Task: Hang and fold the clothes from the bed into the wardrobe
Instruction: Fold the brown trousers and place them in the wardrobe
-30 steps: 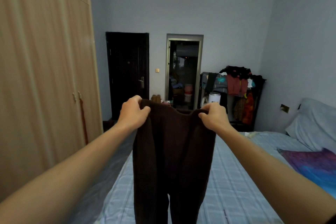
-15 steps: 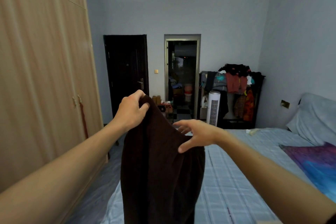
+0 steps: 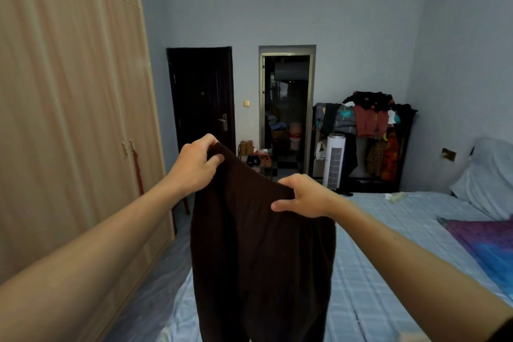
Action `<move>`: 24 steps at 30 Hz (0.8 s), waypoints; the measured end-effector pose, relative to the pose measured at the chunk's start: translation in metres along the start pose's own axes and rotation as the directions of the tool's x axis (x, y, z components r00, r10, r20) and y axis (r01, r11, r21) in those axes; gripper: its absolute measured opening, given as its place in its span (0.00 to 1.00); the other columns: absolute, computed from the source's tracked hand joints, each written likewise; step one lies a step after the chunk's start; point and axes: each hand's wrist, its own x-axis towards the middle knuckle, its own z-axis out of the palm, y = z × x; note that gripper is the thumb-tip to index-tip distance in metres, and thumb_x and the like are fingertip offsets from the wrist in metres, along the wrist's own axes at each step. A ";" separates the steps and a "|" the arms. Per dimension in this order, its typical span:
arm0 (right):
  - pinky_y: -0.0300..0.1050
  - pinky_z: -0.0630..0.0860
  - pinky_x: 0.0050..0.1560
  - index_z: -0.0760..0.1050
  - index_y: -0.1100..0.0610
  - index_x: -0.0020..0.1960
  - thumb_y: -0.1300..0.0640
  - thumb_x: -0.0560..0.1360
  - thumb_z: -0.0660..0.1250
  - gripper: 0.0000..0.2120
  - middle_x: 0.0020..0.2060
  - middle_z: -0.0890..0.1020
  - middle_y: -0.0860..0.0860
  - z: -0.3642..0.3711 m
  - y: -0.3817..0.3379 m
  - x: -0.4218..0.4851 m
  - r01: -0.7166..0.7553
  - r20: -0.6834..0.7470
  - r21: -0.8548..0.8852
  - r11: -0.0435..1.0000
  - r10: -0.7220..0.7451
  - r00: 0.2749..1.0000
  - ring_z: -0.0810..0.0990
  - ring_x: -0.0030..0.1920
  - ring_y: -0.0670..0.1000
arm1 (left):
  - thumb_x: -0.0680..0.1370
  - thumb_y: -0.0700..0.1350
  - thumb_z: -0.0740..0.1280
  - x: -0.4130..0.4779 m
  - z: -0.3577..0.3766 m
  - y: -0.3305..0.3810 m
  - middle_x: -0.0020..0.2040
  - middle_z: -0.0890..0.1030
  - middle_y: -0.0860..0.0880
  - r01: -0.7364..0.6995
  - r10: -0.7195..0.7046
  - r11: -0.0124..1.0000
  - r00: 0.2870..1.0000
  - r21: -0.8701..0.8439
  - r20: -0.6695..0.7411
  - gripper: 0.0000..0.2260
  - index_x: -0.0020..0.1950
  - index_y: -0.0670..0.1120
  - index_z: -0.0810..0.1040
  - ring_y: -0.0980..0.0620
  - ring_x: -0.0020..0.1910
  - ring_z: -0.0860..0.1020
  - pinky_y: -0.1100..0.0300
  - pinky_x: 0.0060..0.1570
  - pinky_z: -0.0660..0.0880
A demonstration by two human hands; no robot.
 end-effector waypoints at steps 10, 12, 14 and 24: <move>0.50 0.81 0.41 0.77 0.49 0.42 0.48 0.73 0.73 0.07 0.36 0.81 0.45 -0.004 -0.013 -0.004 -0.095 -0.404 -0.242 0.966 -0.011 0.915 0.81 0.38 0.48 | 0.67 0.56 0.78 -0.008 0.003 0.058 0.59 0.79 0.52 -0.157 -0.022 0.900 0.915 0.406 0.403 0.29 0.66 0.53 0.74 0.49 0.57 0.78 0.49 0.57 0.78; 0.47 0.80 0.39 0.77 0.47 0.43 0.49 0.73 0.73 0.05 0.35 0.80 0.45 -0.001 -0.017 -0.006 -0.102 -0.432 -0.266 0.959 -0.024 0.901 0.81 0.38 0.49 | 0.65 0.62 0.77 -0.008 0.017 0.074 0.58 0.79 0.51 -0.199 -0.042 0.857 0.892 0.475 0.450 0.33 0.66 0.52 0.74 0.47 0.56 0.78 0.48 0.56 0.78; 0.47 0.80 0.39 0.79 0.48 0.46 0.51 0.73 0.73 0.04 0.36 0.80 0.46 0.002 -0.020 -0.007 -0.116 -0.440 -0.271 0.956 -0.016 0.898 0.81 0.39 0.49 | 0.63 0.66 0.76 -0.007 0.030 0.087 0.53 0.79 0.51 -0.178 -0.084 0.864 0.871 0.471 0.483 0.33 0.61 0.50 0.75 0.49 0.50 0.78 0.49 0.52 0.80; 0.45 0.76 0.36 0.79 0.50 0.43 0.57 0.73 0.72 0.04 0.35 0.79 0.46 0.007 -0.013 -0.021 -0.156 -0.442 -0.173 0.972 0.065 0.895 0.80 0.38 0.50 | 0.69 0.53 0.74 -0.006 0.070 0.106 0.46 0.78 0.49 -0.056 -0.155 0.908 0.875 0.414 0.459 0.16 0.53 0.49 0.76 0.49 0.43 0.80 0.49 0.46 0.82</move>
